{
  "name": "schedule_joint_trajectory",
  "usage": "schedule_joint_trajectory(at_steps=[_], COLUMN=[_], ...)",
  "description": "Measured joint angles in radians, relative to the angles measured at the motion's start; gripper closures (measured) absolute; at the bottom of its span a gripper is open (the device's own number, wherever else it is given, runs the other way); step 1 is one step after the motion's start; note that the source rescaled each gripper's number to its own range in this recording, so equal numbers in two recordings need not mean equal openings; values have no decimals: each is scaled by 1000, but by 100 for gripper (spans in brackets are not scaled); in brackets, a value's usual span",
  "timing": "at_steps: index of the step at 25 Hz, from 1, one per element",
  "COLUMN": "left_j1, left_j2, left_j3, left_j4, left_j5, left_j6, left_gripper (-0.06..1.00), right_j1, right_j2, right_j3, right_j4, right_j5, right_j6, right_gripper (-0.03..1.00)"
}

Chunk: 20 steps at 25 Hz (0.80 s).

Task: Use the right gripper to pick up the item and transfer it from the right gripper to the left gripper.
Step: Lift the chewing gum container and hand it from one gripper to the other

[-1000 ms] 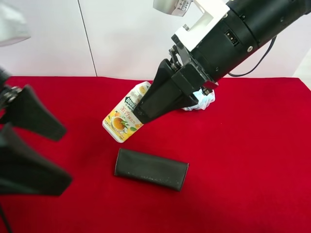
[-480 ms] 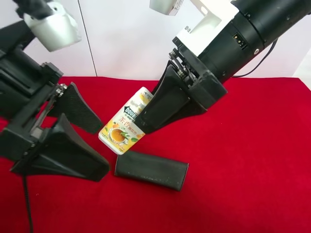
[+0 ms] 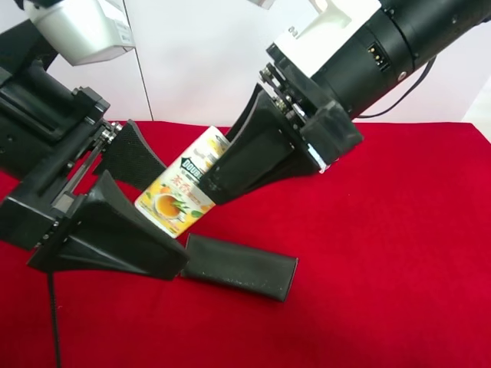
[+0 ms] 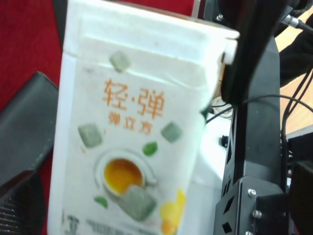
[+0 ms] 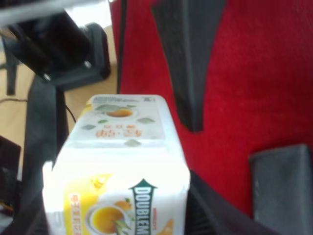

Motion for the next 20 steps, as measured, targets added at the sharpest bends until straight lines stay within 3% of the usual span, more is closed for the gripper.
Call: schedule_joint_trajectory(at_steps=[5,7,12,14,16,17,20], left_j1=[0,0,0,0,0,-2,-3], left_j2=[0,0,0,0,1,4,5], left_j3=[0,0,0,0,0,-1,-1], left_j4=[-2,-2,-3,-2,-12,-22,-33], left_j5=[-15,-15,-25,-35,-38,-30,-25], left_j6=[4,6,6,6,10,15,33], left_gripper=[-5,1,32,56,87,93,93], right_j1=[0,0,0,0,1,1,1], right_j2=[0,0,0,0,0,0,0], right_j3=[0,0,0,0,0,0,0], right_j4=[4,4,6,10,18,21,22], right_j5=[-17,-22,-22,-17,-9,-5,-2], right_j6=[-10,-10,-10,-12,-24,-31,-33], right_gripper=[94,94,94,94,96,97,97])
